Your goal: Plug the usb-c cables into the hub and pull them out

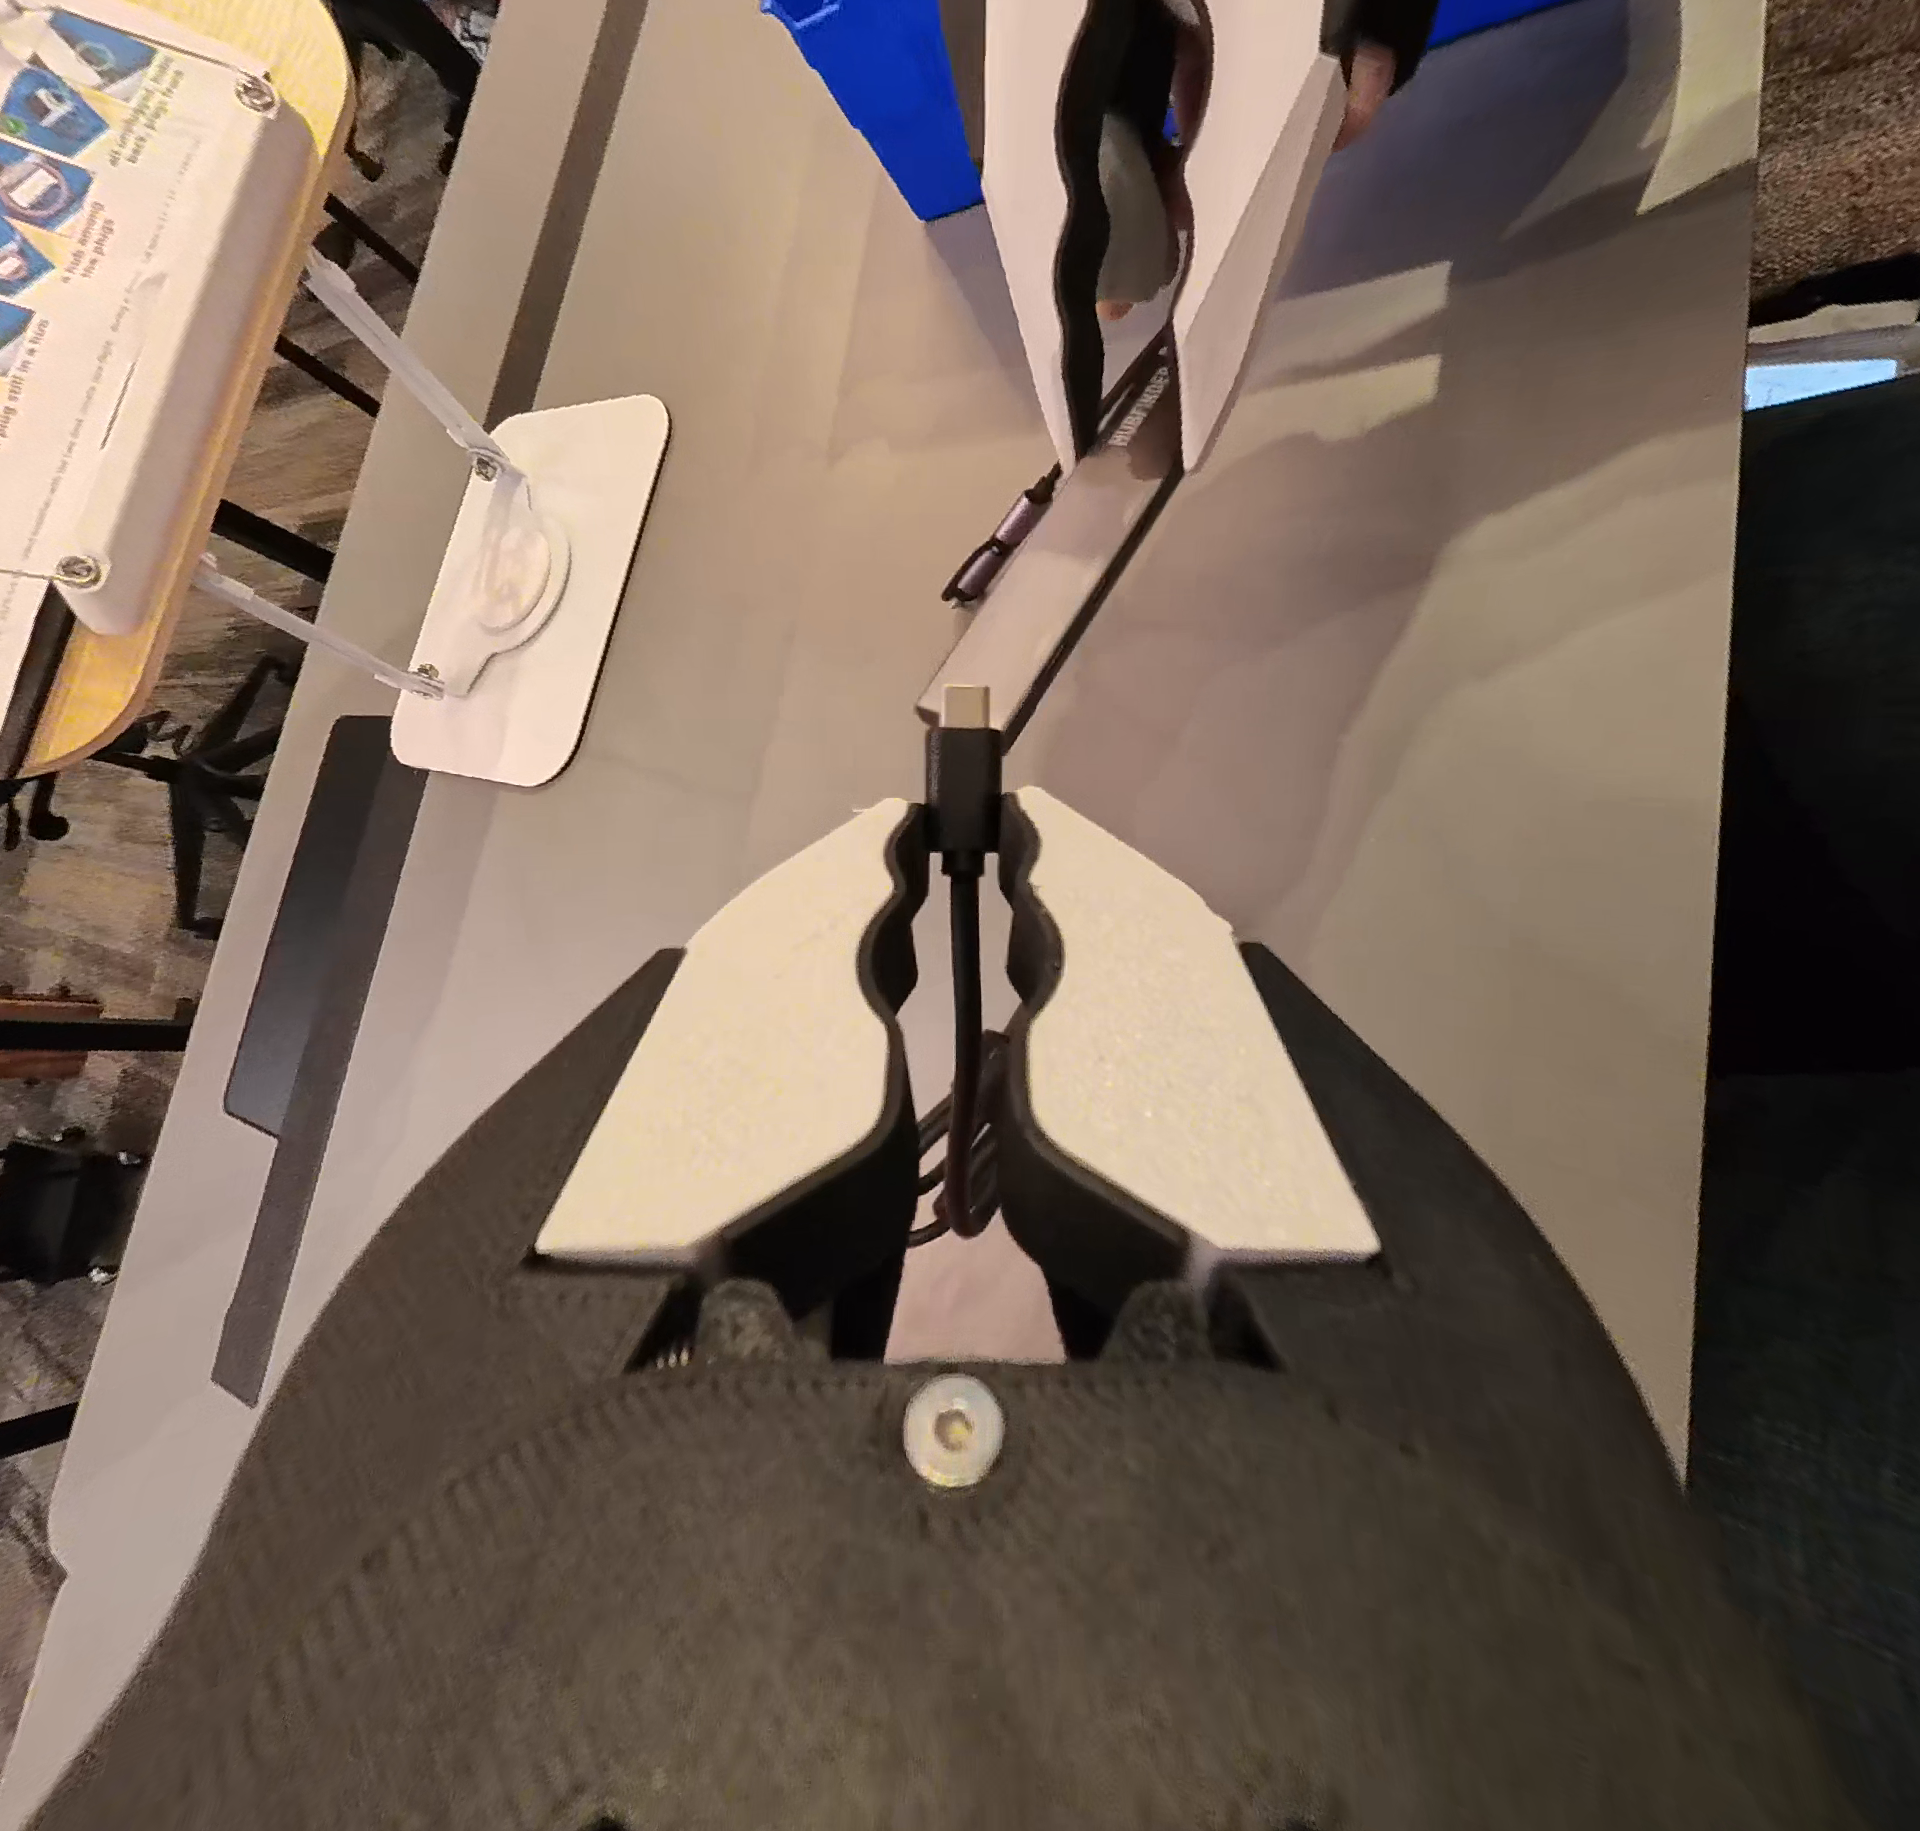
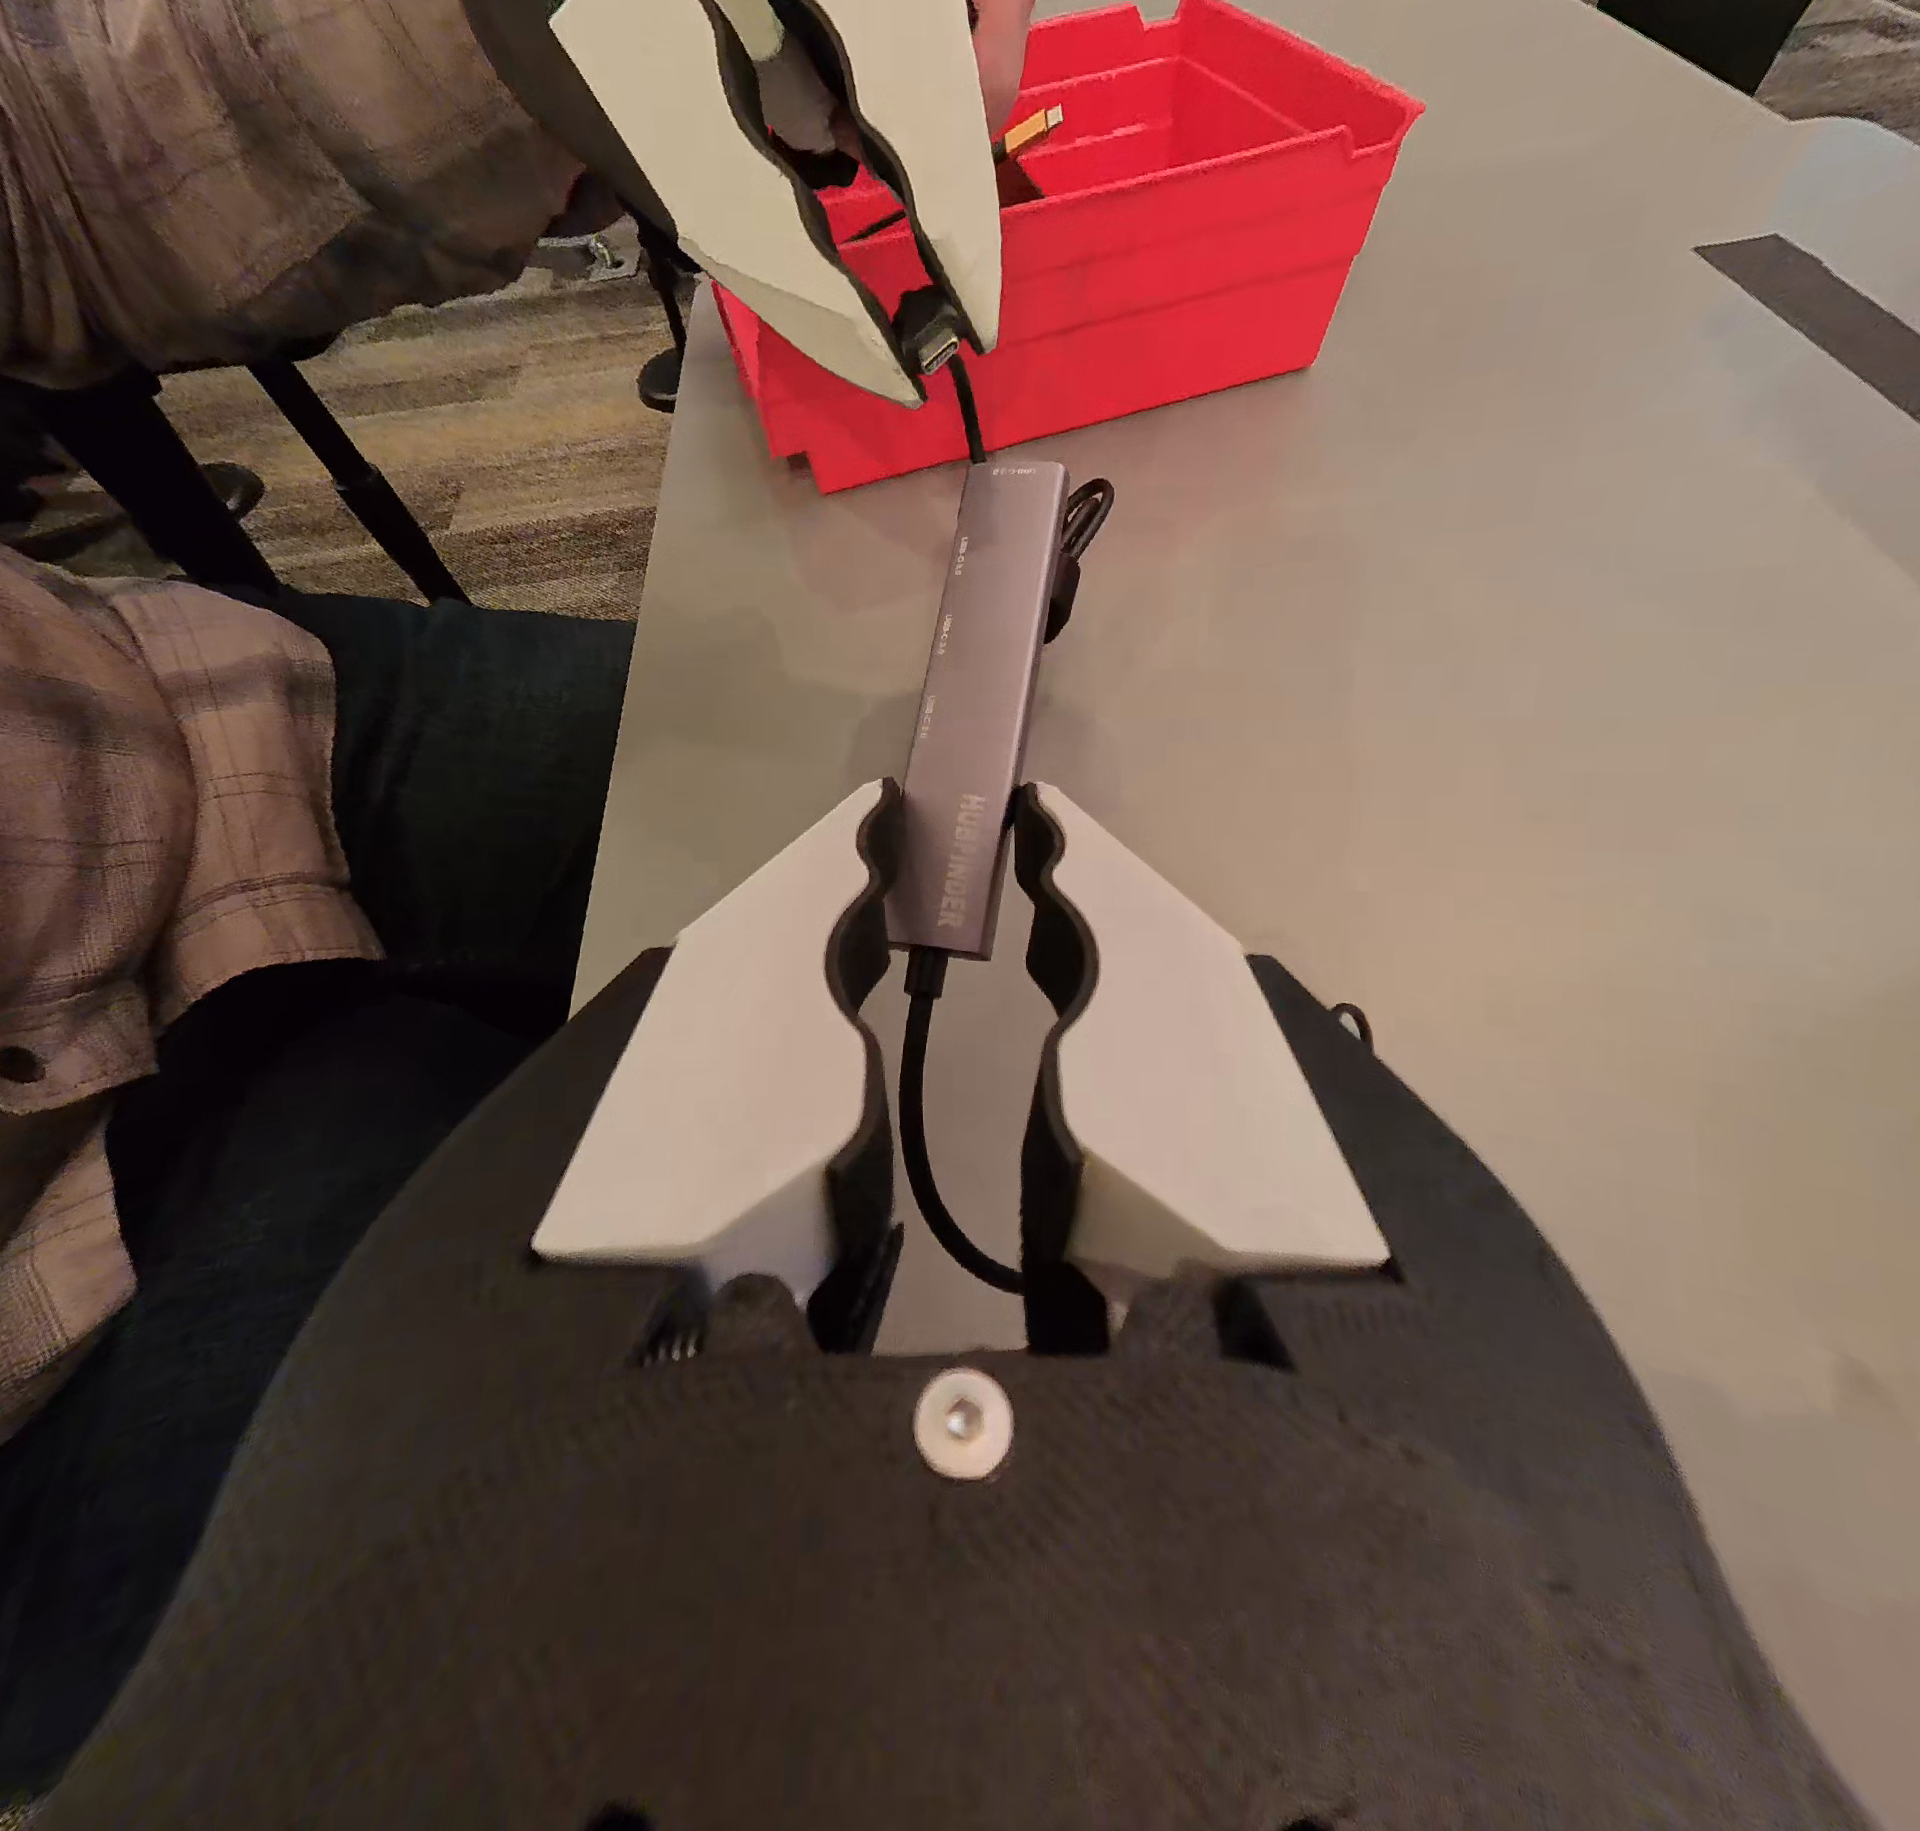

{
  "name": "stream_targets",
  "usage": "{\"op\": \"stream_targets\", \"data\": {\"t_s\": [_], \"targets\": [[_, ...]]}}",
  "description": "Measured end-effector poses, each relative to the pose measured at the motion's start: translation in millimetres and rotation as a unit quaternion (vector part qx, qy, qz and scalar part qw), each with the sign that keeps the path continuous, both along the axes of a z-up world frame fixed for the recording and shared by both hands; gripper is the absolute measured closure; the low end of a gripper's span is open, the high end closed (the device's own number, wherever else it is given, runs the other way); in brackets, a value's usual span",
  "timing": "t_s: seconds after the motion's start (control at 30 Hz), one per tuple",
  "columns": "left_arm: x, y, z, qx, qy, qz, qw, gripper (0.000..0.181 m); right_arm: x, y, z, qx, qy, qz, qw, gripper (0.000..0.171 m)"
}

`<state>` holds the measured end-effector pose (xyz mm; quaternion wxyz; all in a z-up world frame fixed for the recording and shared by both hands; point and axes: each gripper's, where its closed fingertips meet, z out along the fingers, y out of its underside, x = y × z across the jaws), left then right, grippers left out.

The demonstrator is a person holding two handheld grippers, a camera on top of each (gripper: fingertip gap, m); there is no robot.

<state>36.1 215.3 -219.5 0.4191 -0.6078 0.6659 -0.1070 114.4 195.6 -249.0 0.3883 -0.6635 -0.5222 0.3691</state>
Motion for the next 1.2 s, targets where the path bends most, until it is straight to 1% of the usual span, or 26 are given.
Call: {"op": "stream_targets", "data": {"t_s": [0.53, 1.2], "targets": [[4.2, -3.0, -6.3, -0.003, 0.007, -0.007, 1.000, 0.169, -0.1, -1.3, -2.0, 0.018, -0.026, 0.009, 0.999, 0.152], [4.8, -1.4, -10.1, -0.002, 0.011, -0.006, 1.000, 0.169, -1.5, -1.2, -1.7, 0.025, -0.016, 0.010, 1.000, 0.152]]}}
